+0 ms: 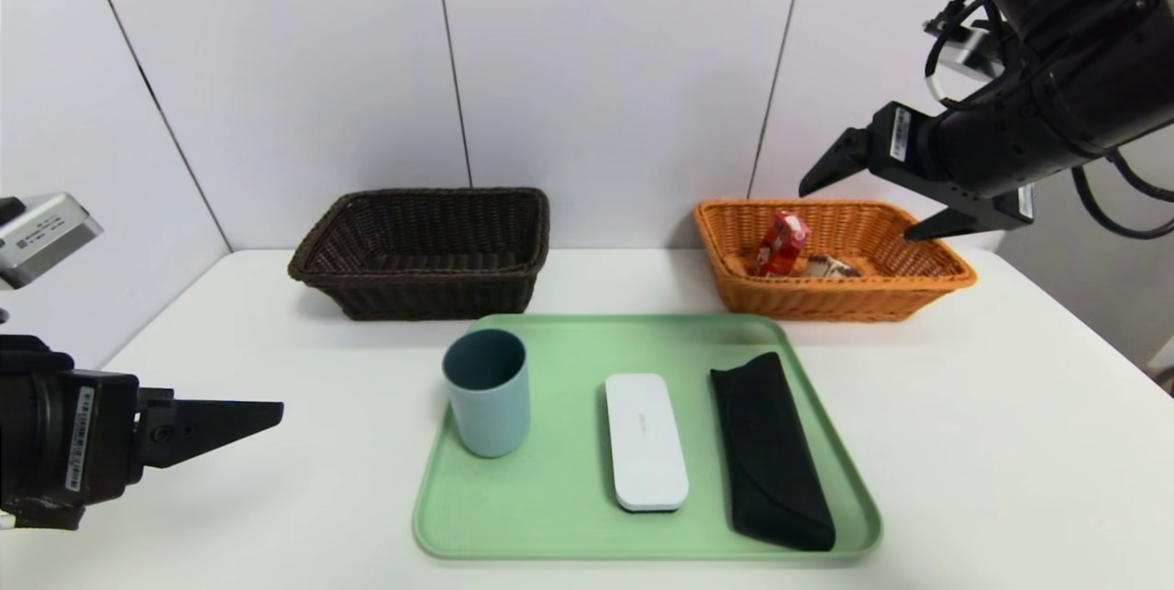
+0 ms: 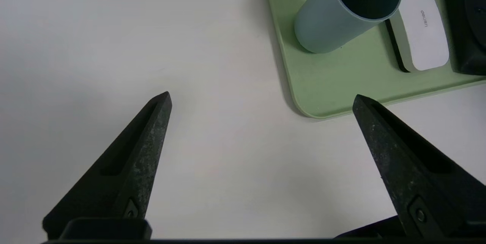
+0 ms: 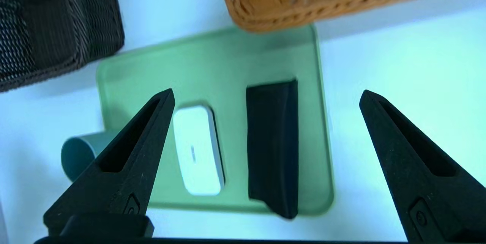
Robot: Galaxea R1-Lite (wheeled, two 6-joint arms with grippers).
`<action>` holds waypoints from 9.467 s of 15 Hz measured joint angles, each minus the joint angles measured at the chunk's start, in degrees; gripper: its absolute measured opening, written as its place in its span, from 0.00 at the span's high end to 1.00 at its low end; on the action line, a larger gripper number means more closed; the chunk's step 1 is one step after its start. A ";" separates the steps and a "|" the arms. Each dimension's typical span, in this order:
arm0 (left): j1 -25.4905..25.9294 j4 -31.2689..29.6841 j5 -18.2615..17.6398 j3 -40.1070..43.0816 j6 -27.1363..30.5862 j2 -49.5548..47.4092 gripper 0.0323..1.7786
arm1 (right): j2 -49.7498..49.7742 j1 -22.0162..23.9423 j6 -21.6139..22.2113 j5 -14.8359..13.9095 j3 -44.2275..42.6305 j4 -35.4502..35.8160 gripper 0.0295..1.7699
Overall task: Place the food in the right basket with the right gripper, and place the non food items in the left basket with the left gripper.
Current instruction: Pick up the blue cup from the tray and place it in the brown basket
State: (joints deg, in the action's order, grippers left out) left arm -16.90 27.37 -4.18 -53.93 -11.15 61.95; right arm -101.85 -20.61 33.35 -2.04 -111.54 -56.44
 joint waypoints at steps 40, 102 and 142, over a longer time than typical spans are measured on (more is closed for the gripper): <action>-10.69 -74.83 -13.01 38.25 8.77 18.36 0.05 | 25.44 7.25 -34.72 -13.70 53.80 47.79 0.04; -3.44 -48.79 -9.64 -4.41 5.51 22.38 0.38 | 27.38 7.75 -34.84 -13.75 59.21 47.87 0.04; 14.45 -51.04 -9.76 -23.47 11.70 58.33 0.33 | 25.61 7.69 -34.89 -13.78 58.82 47.96 0.04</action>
State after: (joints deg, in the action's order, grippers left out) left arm -2.45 -23.67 -13.95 -77.40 0.55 120.28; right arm -76.24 -12.92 -1.54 -15.81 -52.72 -8.48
